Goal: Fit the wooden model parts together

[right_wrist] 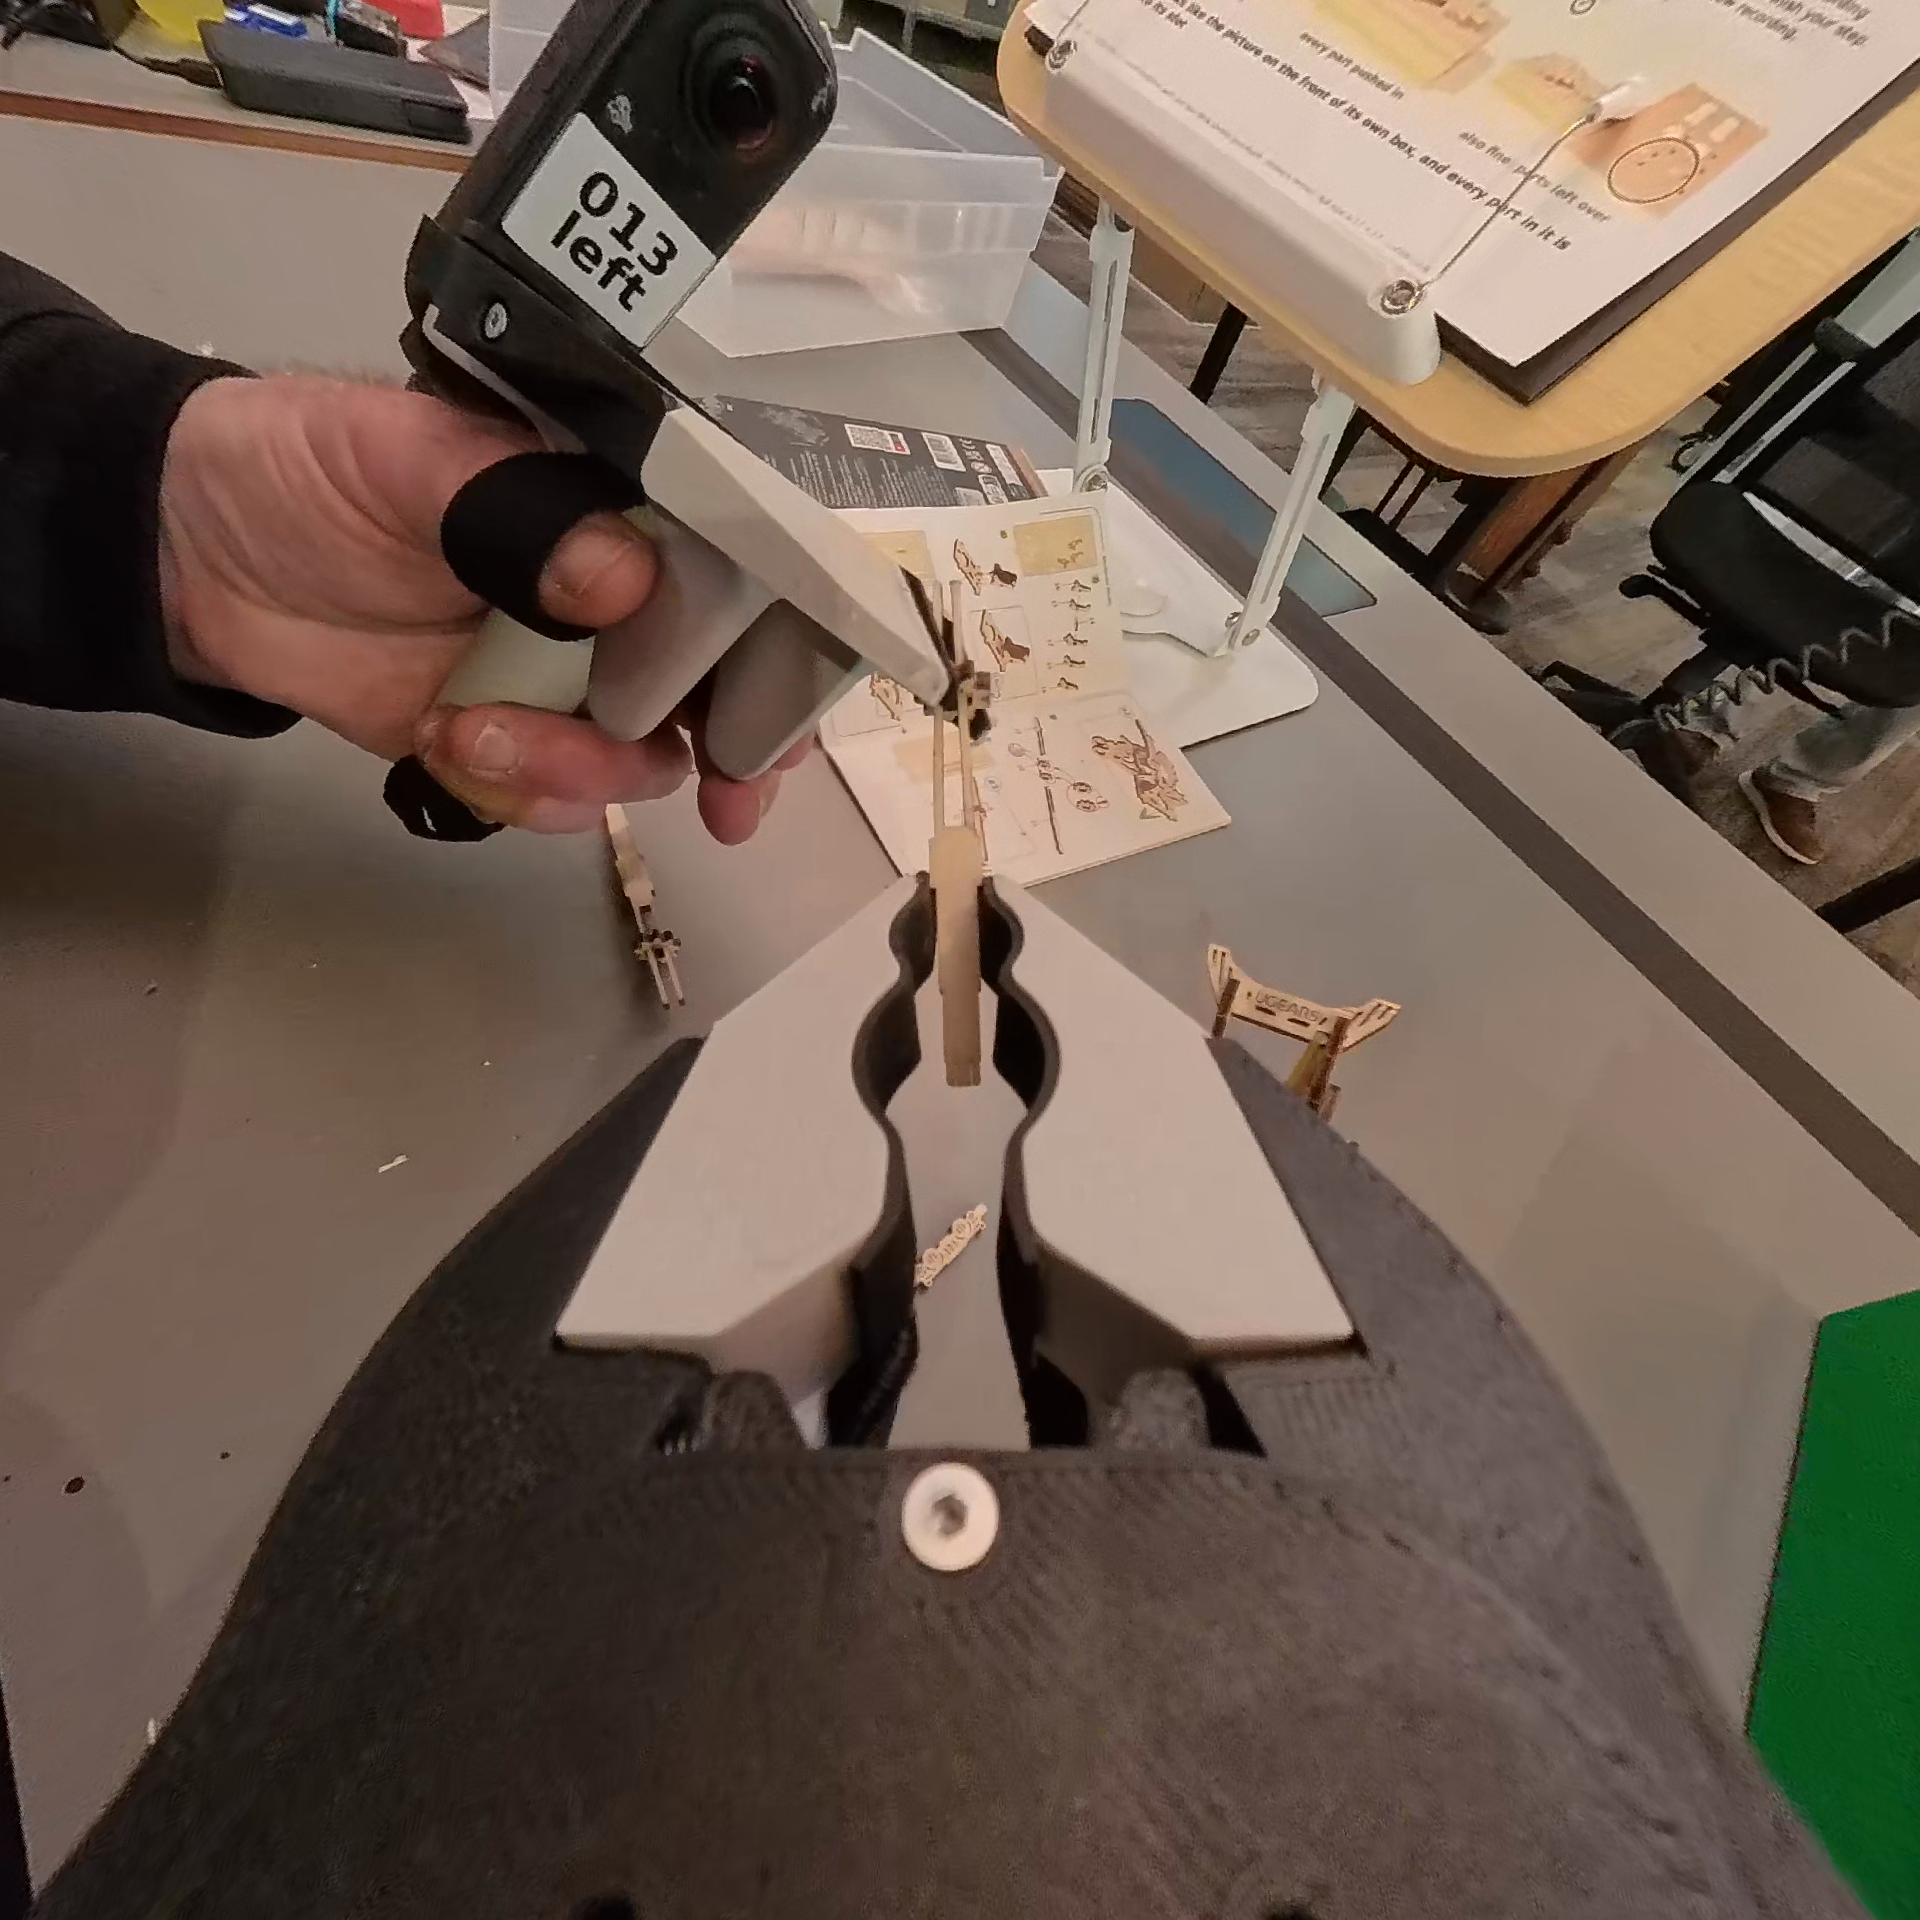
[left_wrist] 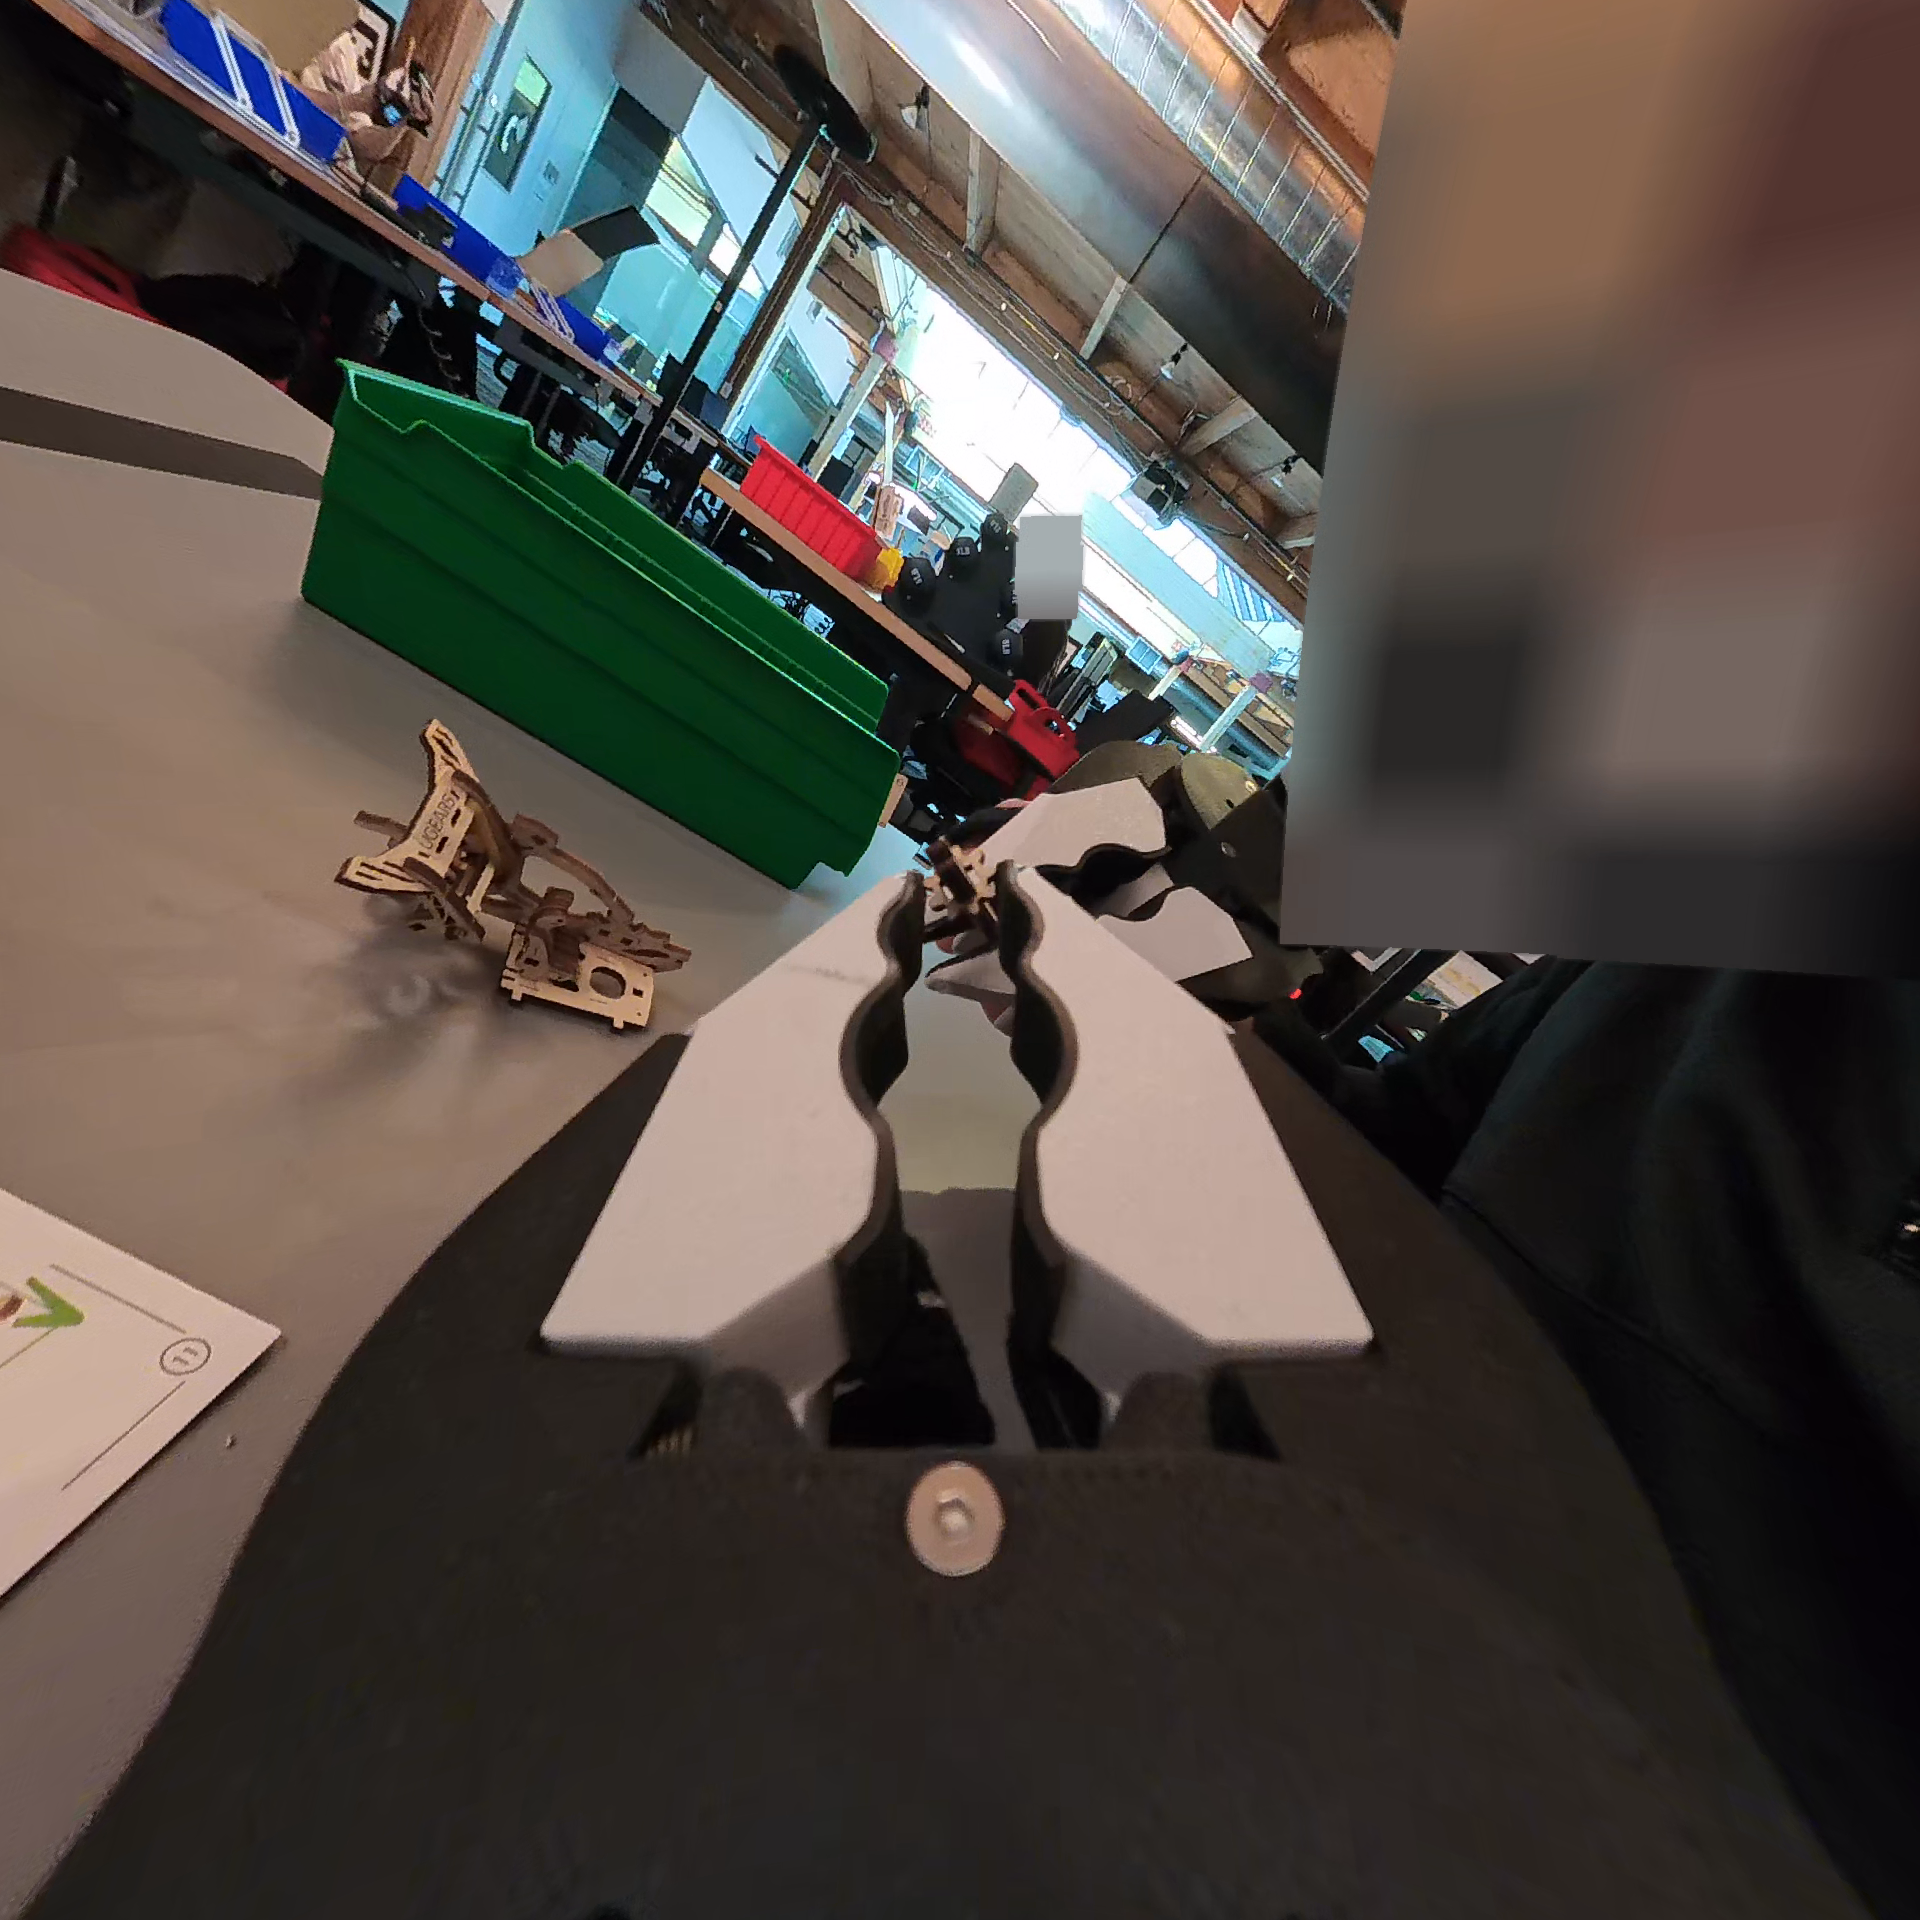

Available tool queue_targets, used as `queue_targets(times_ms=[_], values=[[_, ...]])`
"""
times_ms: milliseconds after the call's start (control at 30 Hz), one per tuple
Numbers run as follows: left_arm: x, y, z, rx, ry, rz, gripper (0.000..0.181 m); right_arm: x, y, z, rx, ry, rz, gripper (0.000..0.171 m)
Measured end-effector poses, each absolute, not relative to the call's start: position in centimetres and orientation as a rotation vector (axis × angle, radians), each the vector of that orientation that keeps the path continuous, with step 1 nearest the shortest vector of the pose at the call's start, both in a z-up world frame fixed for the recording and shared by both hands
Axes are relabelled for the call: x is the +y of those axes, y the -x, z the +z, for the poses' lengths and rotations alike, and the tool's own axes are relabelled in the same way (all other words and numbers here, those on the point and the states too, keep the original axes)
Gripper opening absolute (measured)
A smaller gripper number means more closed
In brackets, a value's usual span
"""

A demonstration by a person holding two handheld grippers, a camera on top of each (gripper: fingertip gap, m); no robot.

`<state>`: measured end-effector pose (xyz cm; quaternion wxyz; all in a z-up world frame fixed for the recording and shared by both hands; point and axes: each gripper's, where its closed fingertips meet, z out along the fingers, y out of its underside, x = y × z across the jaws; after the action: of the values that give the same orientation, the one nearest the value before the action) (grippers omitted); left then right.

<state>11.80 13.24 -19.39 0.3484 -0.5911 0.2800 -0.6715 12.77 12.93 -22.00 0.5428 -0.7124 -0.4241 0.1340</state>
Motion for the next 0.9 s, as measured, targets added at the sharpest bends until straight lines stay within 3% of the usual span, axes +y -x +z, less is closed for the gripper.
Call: queue_targets(times_ms=[900], values=[[12.0,-12.6,-20.3,0.728,1.587,-1.712,0.012,13.2,-11.2,-22.1,-0.998,1.681,0.331,0.005]])
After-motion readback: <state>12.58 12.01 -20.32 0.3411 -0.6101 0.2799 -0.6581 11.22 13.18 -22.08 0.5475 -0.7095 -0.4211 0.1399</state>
